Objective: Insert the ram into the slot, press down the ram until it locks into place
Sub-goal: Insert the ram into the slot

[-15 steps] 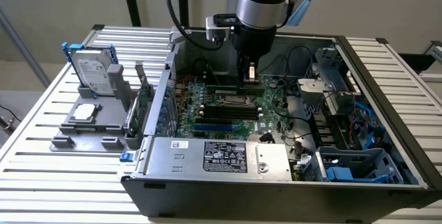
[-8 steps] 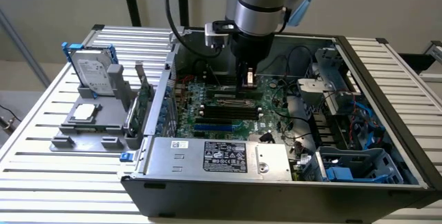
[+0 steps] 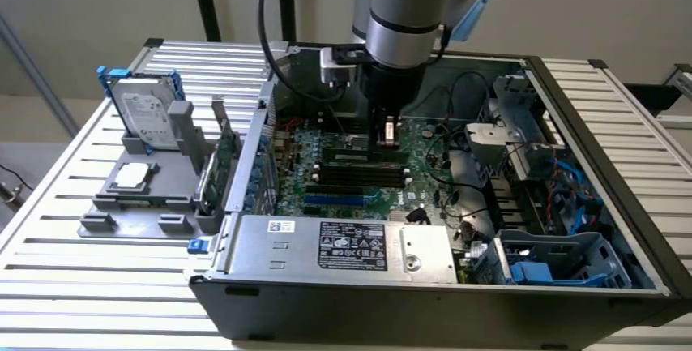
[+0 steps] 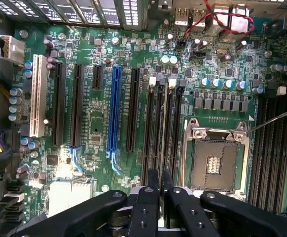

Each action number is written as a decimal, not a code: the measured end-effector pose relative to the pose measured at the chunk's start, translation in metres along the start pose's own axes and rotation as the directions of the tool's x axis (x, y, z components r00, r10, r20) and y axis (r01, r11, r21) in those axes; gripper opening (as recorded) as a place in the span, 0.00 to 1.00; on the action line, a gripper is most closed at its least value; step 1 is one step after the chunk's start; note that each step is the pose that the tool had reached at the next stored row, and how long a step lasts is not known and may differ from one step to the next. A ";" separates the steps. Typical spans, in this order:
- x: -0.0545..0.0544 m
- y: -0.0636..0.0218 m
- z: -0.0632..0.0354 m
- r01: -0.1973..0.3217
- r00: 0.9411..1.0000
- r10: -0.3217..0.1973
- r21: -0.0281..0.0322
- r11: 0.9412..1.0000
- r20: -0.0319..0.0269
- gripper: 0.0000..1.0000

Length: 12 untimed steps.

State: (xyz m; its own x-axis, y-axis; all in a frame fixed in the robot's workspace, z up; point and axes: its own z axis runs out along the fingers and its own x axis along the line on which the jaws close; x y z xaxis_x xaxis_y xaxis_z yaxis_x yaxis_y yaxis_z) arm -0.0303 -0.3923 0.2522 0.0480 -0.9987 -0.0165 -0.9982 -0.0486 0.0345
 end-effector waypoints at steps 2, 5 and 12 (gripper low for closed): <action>0.001 0.0002 0.0036 0.000 1.000 0.000 0.000 1.000 0.000 0.14; 0.003 0.0003 0.0078 0.000 1.000 0.000 0.000 1.000 0.000 0.14; 0.007 0.0012 0.0098 0.000 1.000 0.000 0.000 1.000 -0.001 0.14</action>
State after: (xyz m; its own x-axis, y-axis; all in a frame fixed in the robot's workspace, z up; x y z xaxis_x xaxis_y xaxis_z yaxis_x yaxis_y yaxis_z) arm -0.0315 -0.3989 0.2424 0.0482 -0.9987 -0.0157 -0.9982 -0.0488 0.0346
